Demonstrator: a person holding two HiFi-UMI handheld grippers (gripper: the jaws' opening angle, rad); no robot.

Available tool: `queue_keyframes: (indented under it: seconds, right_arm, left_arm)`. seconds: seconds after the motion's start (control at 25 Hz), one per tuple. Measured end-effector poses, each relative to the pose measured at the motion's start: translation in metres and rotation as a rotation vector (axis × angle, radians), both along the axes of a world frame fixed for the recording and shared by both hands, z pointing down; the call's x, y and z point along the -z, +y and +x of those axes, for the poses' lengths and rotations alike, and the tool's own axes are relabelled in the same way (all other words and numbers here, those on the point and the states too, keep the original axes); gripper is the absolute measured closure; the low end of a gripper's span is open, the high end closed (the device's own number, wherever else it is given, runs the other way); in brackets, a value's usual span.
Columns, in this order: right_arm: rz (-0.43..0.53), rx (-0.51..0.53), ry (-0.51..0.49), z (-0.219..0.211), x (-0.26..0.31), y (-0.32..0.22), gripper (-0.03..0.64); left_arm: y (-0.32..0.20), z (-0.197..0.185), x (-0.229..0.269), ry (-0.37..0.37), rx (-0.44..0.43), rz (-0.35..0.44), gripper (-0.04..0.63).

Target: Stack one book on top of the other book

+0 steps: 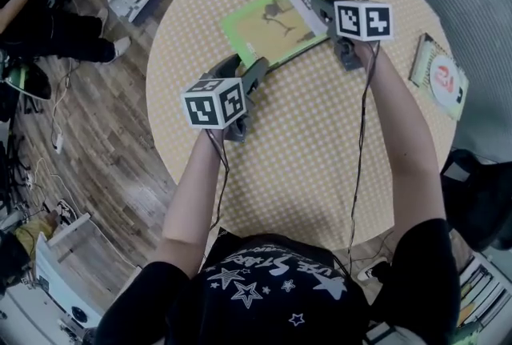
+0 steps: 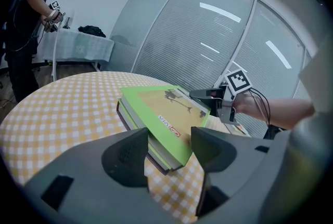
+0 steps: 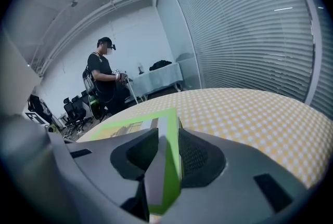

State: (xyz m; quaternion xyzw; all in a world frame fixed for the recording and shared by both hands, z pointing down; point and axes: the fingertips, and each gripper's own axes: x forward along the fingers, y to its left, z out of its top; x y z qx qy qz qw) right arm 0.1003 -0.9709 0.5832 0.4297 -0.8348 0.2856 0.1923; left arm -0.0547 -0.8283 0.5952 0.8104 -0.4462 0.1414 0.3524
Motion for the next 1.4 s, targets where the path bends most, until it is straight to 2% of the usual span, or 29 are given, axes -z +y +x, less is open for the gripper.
queue_keyframes:
  seconds: [0.24,0.36,0.68,1.0,1.2,1.4]
  right_arm:
    - [0.057,0.041,0.161,-0.004,-0.005,0.001,0.5]
    - [0.067,0.05,0.191,-0.008,0.0,0.002,0.462]
    - [0.117,-0.046,0.152,0.008,0.034,0.03,0.457]
    - [0.162,-0.111,0.075,0.012,0.079,0.087,0.457]
    - [0.222,-0.119,0.023,-0.002,0.116,0.126,0.457]
    - [0.27,-0.123,-0.047,-0.022,0.15,0.171,0.459]
  left_arm:
    - [0.002,0.003,0.001,-0.043,-0.035,0.014,0.325]
    - [0.005,0.003,0.003,-0.04,-0.025,0.01,0.296]
    - [0.027,-0.015,0.027,-0.063,-0.036,0.045,0.281]
    - [0.058,-0.027,0.073,-0.018,-0.04,0.124,0.284]
    - [0.076,-0.031,0.11,-0.013,-0.024,0.225,0.342]
    - [0.104,-0.035,0.137,0.006,-0.024,0.281,0.414]
